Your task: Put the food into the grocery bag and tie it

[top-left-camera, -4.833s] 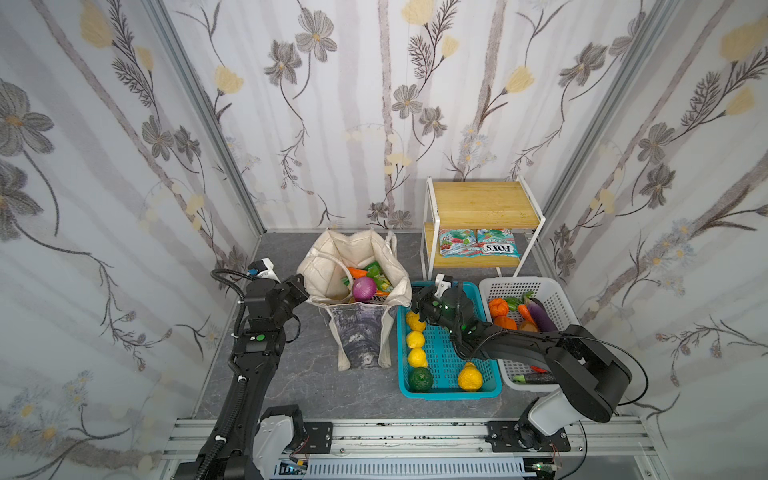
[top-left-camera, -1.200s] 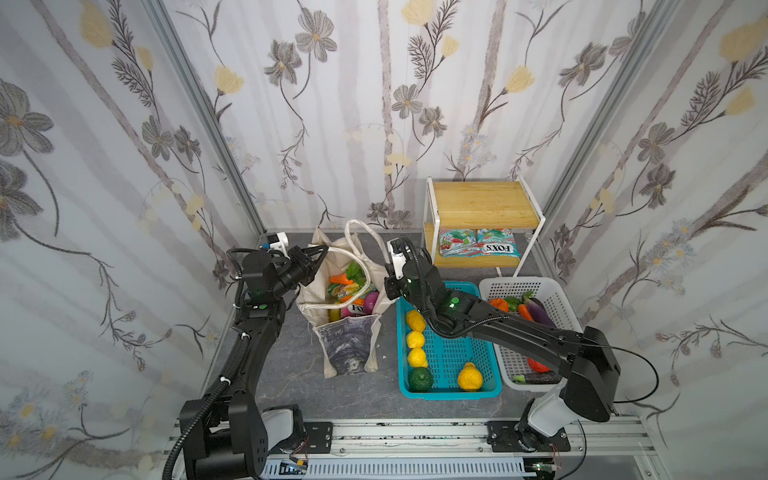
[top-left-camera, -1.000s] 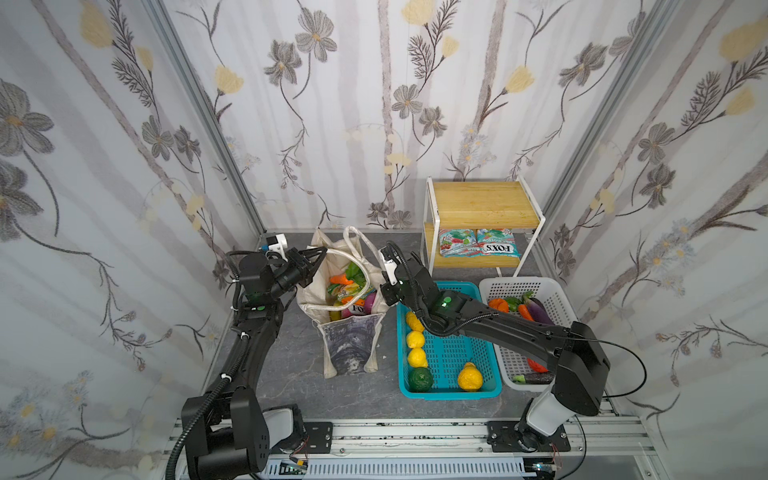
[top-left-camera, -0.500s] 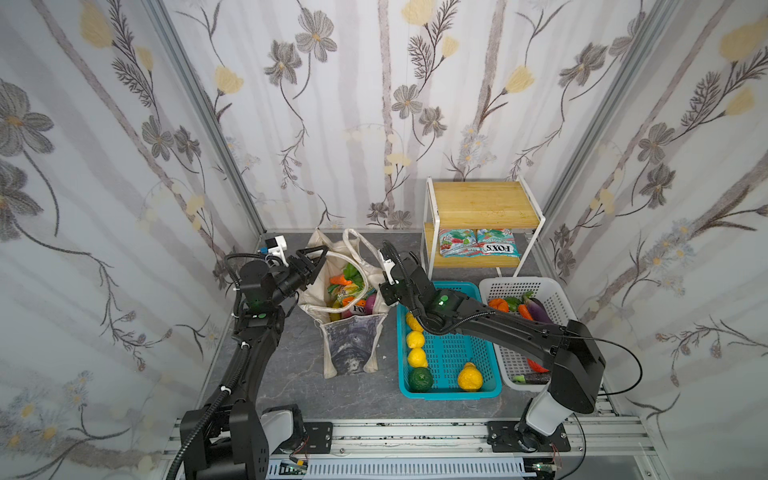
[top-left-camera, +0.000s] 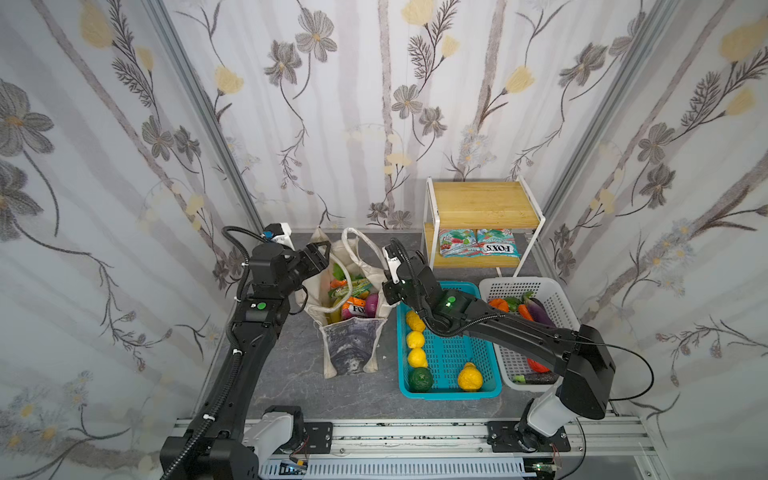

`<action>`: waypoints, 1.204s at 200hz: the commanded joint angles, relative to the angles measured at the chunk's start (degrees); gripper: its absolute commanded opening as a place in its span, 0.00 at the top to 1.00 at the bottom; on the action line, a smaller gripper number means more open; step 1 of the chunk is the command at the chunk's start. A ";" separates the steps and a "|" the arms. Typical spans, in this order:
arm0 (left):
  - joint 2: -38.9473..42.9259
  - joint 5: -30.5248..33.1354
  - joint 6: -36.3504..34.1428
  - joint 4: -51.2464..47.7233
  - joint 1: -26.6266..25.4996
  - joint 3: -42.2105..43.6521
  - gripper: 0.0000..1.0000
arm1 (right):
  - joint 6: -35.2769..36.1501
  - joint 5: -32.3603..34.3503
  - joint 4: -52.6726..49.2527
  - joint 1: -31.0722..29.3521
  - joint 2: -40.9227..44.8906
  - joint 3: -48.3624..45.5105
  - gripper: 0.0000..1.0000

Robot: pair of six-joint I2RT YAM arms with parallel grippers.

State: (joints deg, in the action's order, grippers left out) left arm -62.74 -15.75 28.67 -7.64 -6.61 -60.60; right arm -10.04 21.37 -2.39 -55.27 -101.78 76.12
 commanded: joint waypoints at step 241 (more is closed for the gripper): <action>-10.88 11.42 4.74 23.10 -12.55 13.12 0.82 | -5.85 -1.57 4.70 0.28 3.38 -6.35 1.00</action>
State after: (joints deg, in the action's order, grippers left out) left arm -76.73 -1.67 32.14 7.86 -19.88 -47.00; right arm -14.94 19.05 0.86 -55.18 -98.80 70.46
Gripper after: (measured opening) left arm 0.276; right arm 0.087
